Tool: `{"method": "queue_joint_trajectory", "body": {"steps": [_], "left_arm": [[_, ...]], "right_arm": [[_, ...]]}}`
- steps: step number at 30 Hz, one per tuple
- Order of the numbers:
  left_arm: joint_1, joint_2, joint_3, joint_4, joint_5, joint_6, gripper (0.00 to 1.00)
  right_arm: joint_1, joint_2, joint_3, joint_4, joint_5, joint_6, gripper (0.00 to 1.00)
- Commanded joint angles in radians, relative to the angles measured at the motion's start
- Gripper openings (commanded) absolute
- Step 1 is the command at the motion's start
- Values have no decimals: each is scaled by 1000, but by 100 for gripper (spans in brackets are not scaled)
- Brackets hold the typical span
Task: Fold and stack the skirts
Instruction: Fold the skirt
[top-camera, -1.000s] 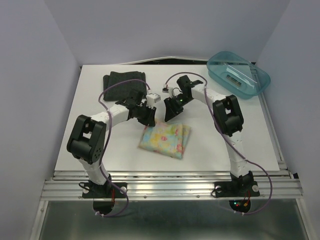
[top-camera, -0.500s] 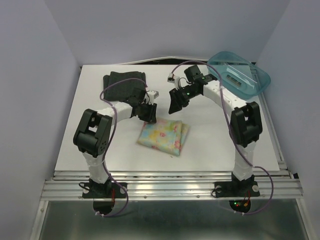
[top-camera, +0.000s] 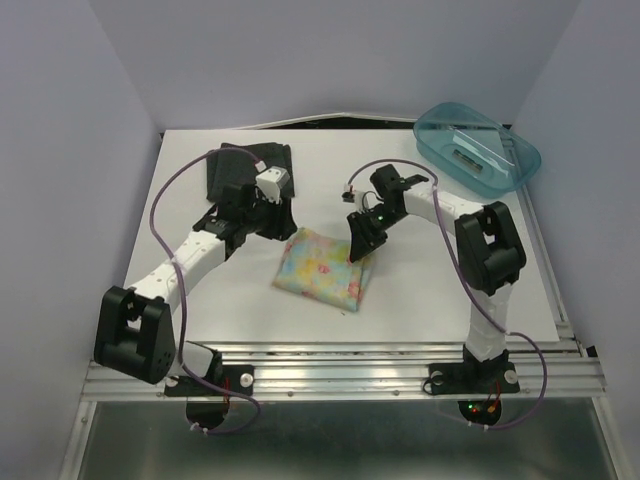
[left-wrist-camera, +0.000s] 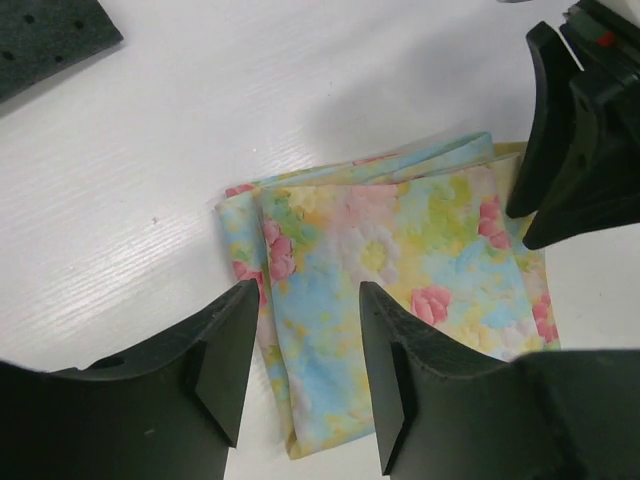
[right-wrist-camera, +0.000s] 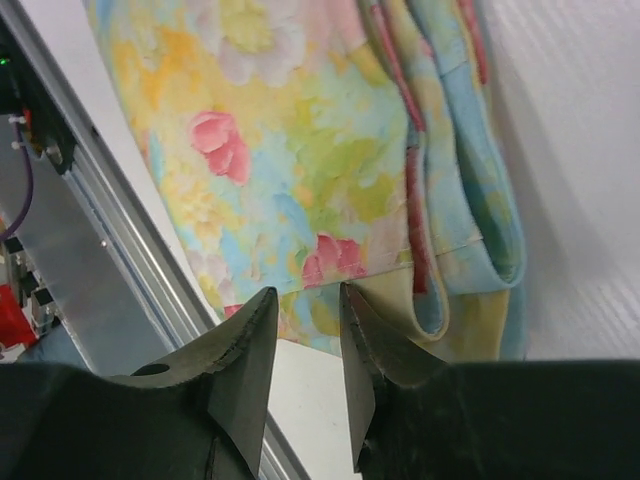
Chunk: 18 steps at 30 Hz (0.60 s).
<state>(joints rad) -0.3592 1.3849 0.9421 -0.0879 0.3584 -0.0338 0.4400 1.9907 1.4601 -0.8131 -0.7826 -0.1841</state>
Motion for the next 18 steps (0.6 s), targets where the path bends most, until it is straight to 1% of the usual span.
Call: {"method": "queue_joint_trajectory", "body": {"steps": [1, 2, 3, 4, 5, 7, 8, 10, 12, 16, 18], "left_arm": [[46, -61, -74, 13, 5, 11, 61], [83, -82, -94, 10, 7, -1, 63], [83, -90, -94, 7, 10, -2, 65], [130, -93, -110, 4, 17, -17, 66], [153, -95, -115, 1, 34, -24, 69], [186, -78, -118, -13, 57, -44, 70], [198, -67, -114, -22, 88, -46, 70], [201, -50, -112, -27, 108, -70, 69], [201, -61, -115, -15, 120, -78, 69], [210, -79, -138, 7, 117, -116, 70], [235, -90, -149, 26, 109, -142, 70]], "right_arm": [[9, 19, 59, 75, 75, 67, 36], [9, 23, 62, 75, 107, 69, 35], [9, 31, 62, 75, 146, 74, 35], [9, 39, 59, 72, 195, 74, 35], [9, 49, 59, 57, 277, 63, 35], [-20, 83, 75, 39, 333, 45, 34], [-20, 95, 88, 29, 386, 37, 34], [-41, 121, 141, 23, 468, 26, 34], [-41, 135, 195, 0, 496, 21, 34], [-32, 117, 342, -37, 545, 90, 40], [-21, 76, 324, 3, 633, 104, 42]]}}
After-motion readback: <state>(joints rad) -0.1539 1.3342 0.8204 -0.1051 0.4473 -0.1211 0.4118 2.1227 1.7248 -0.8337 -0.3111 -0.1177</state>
